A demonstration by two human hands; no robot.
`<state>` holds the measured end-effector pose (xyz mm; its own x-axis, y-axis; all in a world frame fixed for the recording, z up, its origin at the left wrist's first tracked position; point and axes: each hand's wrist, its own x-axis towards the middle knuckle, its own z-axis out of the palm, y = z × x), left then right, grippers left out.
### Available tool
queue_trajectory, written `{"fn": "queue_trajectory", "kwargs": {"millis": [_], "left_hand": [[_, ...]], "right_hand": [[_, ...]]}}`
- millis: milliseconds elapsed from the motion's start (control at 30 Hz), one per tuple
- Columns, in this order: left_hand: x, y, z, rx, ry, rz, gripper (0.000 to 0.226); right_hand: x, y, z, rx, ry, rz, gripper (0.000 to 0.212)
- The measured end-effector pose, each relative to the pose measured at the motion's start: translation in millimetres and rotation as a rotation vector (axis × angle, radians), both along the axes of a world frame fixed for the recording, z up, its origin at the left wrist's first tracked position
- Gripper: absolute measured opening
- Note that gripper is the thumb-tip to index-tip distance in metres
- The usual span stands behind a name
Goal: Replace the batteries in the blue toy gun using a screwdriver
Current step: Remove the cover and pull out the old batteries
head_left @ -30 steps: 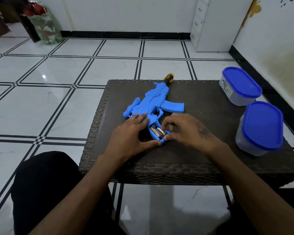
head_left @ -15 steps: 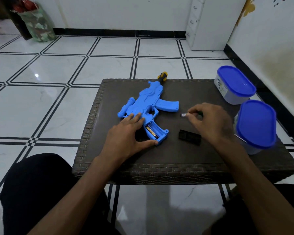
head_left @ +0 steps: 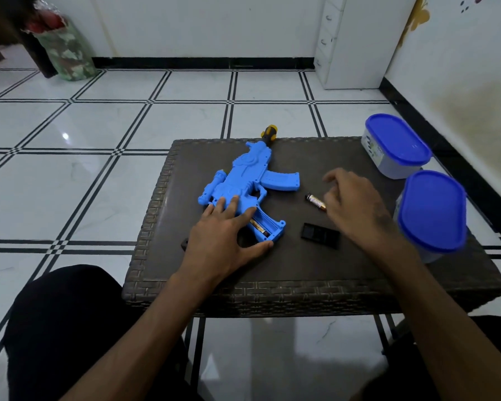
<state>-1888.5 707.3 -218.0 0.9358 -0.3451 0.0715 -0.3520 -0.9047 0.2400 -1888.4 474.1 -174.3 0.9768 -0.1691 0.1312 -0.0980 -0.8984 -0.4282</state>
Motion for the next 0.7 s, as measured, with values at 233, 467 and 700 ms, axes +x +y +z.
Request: {"fn": "queue_trajectory", "kwargs": {"millis": [233, 467, 700], "left_hand": [[2, 3, -5, 0.037, -0.075, -0.01, 0.082], [7, 15, -7, 0.029, -0.068, -0.035, 0.084], [7, 15, -11, 0.028, -0.072, -0.033, 0.083]], "right_hand": [[-25, 45, 25, 0.812, -0.246, 0.335, 0.029], [-22, 61, -2, 0.964, -0.373, 0.237, 0.032], [-21, 68, -12, 0.904, -0.338, 0.254, 0.035]]}}
